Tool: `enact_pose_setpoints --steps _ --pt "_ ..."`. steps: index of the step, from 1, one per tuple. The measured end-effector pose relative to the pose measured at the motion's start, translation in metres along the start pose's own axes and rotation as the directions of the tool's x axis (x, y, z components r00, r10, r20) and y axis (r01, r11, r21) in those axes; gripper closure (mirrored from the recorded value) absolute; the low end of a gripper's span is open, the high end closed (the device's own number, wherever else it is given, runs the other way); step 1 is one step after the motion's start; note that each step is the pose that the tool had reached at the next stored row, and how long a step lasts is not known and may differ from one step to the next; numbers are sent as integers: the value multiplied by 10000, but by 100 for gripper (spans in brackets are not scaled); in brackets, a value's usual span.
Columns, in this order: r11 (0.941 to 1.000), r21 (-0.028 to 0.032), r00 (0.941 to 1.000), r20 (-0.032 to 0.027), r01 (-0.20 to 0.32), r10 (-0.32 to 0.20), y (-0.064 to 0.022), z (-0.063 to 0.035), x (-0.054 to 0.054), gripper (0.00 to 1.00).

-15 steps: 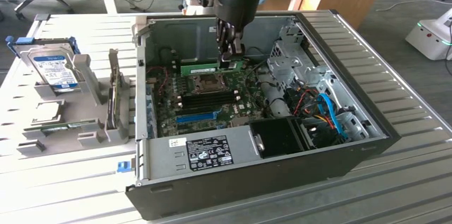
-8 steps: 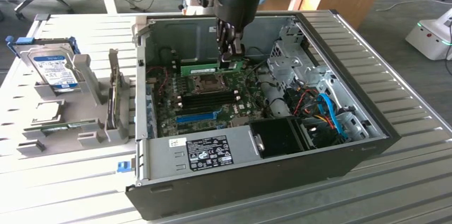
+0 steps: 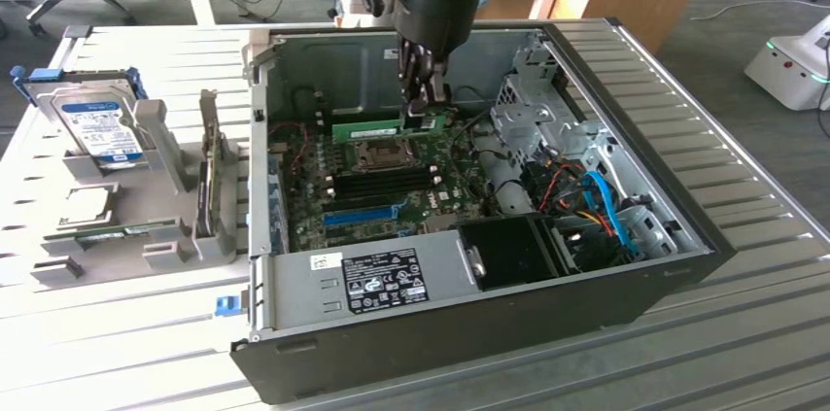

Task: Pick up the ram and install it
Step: 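Insert the ram into the slot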

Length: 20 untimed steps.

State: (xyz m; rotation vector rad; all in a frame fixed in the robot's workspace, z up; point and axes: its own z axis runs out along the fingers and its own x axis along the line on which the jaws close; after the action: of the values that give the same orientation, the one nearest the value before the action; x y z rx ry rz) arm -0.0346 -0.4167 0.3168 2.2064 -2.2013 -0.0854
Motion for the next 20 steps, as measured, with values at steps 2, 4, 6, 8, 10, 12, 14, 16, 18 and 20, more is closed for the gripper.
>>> enact_pose_setpoints --steps 2,4,6,8,10,12,14,16,18,20 --pt "10000 -1 10000 0 0 0 0 0 11 88" --pt "10000 0 10000 1 0 0 0 0 17 88" --pt "10000 0 10000 0 0 0 0 0 17 88" --pt "10000 0 10000 0 0 0 0 -1 17 88" --pt "10000 -1 10000 -2 0 0 0 1 18 88" --pt "10000 2 10000 0 1 -1 -1 13 19 88" --pt "10000 8 10000 0 1 -1 -2 32 19 88" --pt "10000 15 10000 -1 2 -2 -4 55 20 88" --pt "10000 22 10000 -1 1 -1 -5 80 21 88" --pt "10000 30 10000 0 2 -2 -6 104 23 88"
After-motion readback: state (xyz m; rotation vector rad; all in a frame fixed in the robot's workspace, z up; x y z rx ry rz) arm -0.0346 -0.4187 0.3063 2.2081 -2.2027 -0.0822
